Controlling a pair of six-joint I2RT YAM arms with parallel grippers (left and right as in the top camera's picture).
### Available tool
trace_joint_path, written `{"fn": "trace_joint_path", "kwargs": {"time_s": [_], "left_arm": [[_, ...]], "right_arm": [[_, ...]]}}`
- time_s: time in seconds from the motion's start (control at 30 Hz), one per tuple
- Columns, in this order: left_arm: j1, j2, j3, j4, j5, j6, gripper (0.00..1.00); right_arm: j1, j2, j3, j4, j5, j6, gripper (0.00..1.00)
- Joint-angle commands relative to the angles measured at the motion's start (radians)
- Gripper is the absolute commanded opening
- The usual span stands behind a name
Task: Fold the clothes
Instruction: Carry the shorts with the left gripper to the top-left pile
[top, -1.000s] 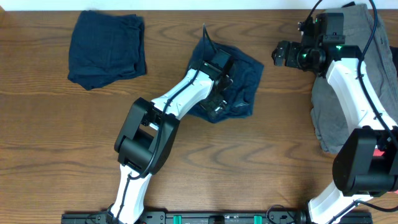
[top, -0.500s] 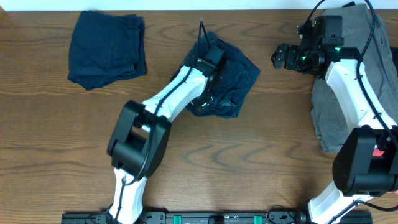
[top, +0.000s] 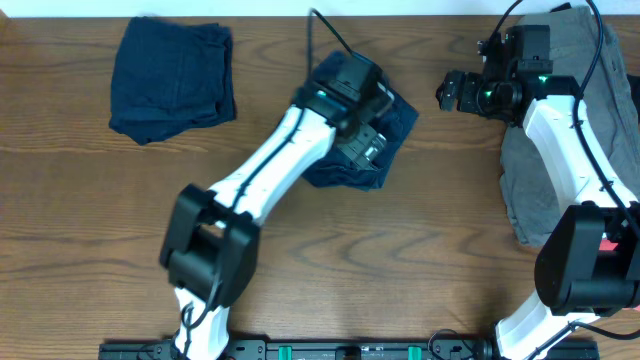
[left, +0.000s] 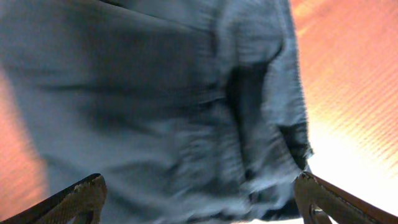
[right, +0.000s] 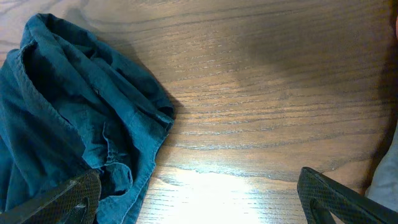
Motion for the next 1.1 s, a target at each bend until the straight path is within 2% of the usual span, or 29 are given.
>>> {"fn": "trace_joint_path", "kwargs": {"time_s": [0.0,0.33,0.53,0.7,1.07], "left_arm": [[-0.038,0.03,-0.003,0.013,0.053,-0.017,0.98],[-0.091,0.115,-0.004,0.023,0.037,-0.016,0.98],[-0.091,0.172,-0.004,-0.04,0.037,-0.008,0.98],[-0.091,0.176,-0.004,-0.1,0.037,0.049,0.98],[-0.098,0.264,-0.015,-0.076,0.037,0.063,0.99]], "right_arm": [[-0.009,0.006,-0.008,-0.006,0.003,0.006,0.99],[-0.009,0.006,-0.008,-0.013,0.003,0.006,0.99],[-0.01,0.006,-0.008,-0.02,0.004,-0.005,0.99],[-0.01,0.006,-0.008,-0.019,0.004,-0.005,0.99],[-0.009,0.005,-0.008,-0.02,0.004,-0.005,0.99]]}}
